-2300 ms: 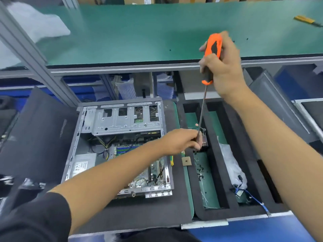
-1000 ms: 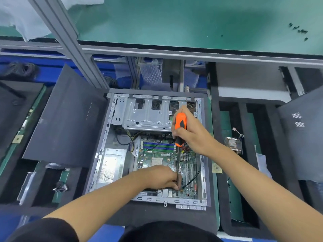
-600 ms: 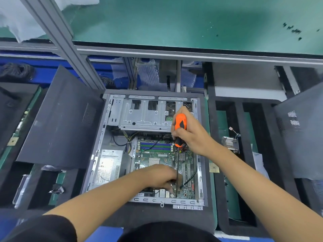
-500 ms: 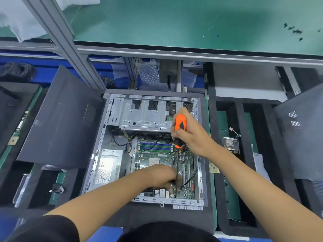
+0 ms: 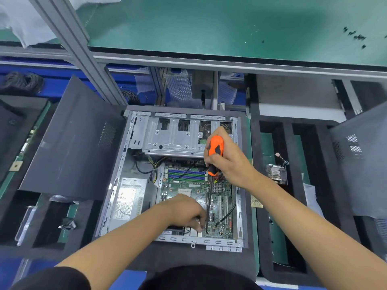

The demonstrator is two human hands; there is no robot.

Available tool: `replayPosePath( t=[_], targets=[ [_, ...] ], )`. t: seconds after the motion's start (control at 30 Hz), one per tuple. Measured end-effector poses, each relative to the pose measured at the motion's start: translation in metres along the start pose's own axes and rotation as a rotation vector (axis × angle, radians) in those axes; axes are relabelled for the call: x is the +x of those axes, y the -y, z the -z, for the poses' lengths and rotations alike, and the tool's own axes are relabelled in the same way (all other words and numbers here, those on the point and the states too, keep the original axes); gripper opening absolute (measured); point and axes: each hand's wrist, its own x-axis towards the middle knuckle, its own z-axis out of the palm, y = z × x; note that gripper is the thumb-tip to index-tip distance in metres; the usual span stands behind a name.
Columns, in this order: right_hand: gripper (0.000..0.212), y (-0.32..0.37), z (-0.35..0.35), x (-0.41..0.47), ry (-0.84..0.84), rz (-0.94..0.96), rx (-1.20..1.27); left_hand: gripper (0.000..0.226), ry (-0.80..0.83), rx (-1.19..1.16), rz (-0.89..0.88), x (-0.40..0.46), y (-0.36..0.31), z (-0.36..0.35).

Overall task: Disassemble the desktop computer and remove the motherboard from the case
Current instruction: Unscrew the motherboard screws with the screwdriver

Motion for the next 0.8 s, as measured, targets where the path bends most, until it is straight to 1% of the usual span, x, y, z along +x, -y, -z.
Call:
replayPosePath(
  t=[0.1,0.2,0.33,0.8],
  targets=[
    [0.026,-0.001,-0.002,0.001,-0.001,-0.003,-0.013,0.028,0.001,-0.021,-0.019,0.001,-0.001,0.003],
    [0.029,-0.001,-0.004,-0.001,-0.010,-0.016,0.007,0.026,-0.038,-0.029,-0.022,0.000,-0.002,0.003],
    [0.033,-0.001,-0.004,-0.002,-0.004,-0.021,0.005,0.038,-0.085,0.039,-0.036,0.004,-0.010,0.007],
    [0.029,-0.002,-0.004,-0.002,-0.018,-0.033,-0.013,0.033,-0.047,0.055,-0.074,0.002,-0.013,0.008]
  ],
)
